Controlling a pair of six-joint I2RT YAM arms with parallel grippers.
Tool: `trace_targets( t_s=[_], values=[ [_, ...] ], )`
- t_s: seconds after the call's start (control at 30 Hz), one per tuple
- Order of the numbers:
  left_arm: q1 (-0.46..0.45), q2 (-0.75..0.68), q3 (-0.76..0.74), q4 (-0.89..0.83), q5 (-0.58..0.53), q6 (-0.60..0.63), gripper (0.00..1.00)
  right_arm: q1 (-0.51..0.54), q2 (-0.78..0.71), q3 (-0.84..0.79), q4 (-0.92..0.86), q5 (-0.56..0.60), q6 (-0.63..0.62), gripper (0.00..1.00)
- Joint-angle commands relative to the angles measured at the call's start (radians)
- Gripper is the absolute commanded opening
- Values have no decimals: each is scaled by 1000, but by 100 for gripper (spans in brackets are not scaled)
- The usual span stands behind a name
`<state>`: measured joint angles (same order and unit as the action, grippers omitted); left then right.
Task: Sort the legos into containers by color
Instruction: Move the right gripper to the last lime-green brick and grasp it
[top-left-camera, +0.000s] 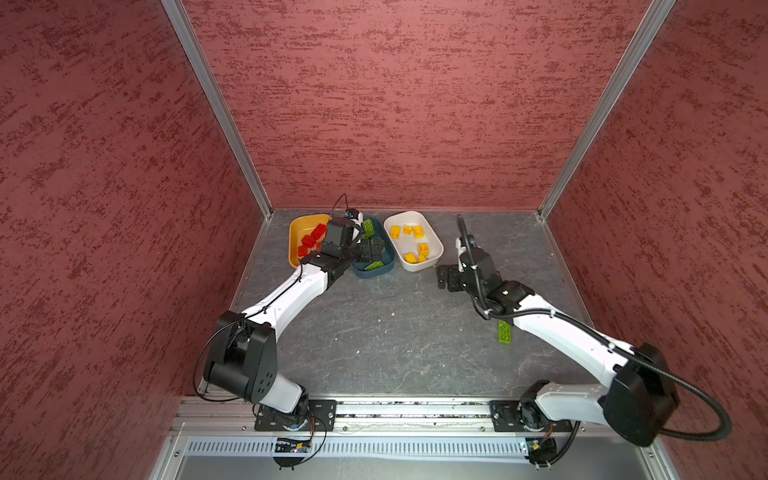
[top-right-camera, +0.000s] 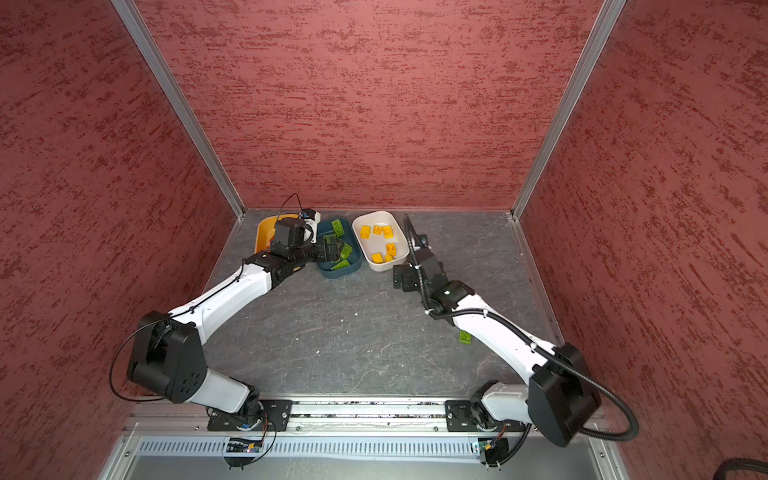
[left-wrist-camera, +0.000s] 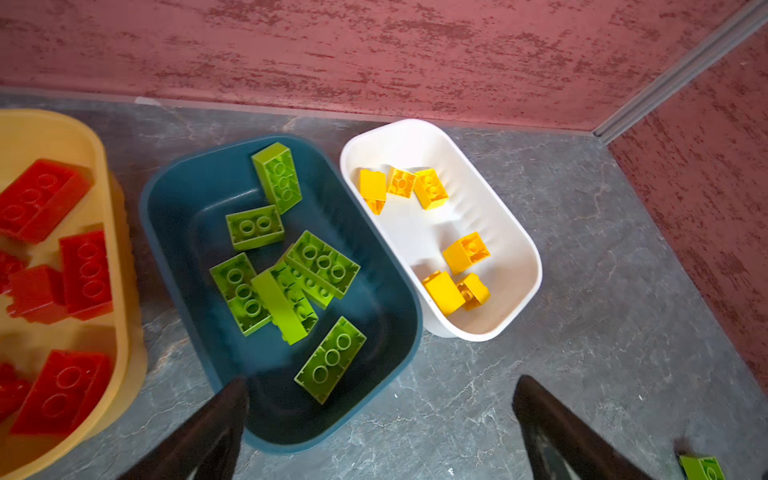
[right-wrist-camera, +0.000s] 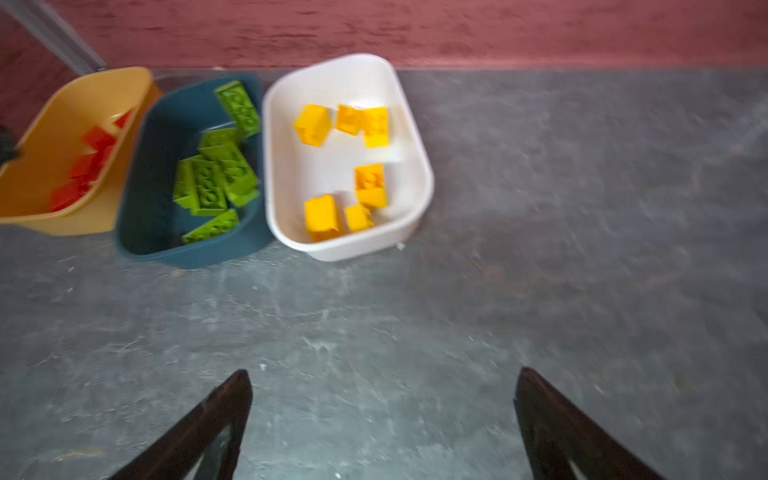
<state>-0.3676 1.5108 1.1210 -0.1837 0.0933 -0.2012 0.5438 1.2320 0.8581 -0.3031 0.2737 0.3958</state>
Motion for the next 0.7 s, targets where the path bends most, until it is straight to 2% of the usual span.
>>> trace_targets(
  t_s=[0.0,0.13,0.3,0.43,0.57,0.67],
  values=[
    [-25,15,7,58,13,59,99,-102,-103,-106,-90,45,202,99],
    [-42,31,19,67,-4,67,99,-229,-189,-223,-189,10,325,99],
    [-48,50,35,57,-16,67,99,-299,-228,-313,-279,-9,420,99],
    [-50,58,42,56,-20,69,99,-321,-219,-397,-198,-130,403,99],
    [-51,63,49,49,-25,73,100,-319,-143,-376,-166,-240,309,97],
    [-51,66,51,48,-32,75,99,-305,-87,-320,-238,-230,282,92]
  ],
)
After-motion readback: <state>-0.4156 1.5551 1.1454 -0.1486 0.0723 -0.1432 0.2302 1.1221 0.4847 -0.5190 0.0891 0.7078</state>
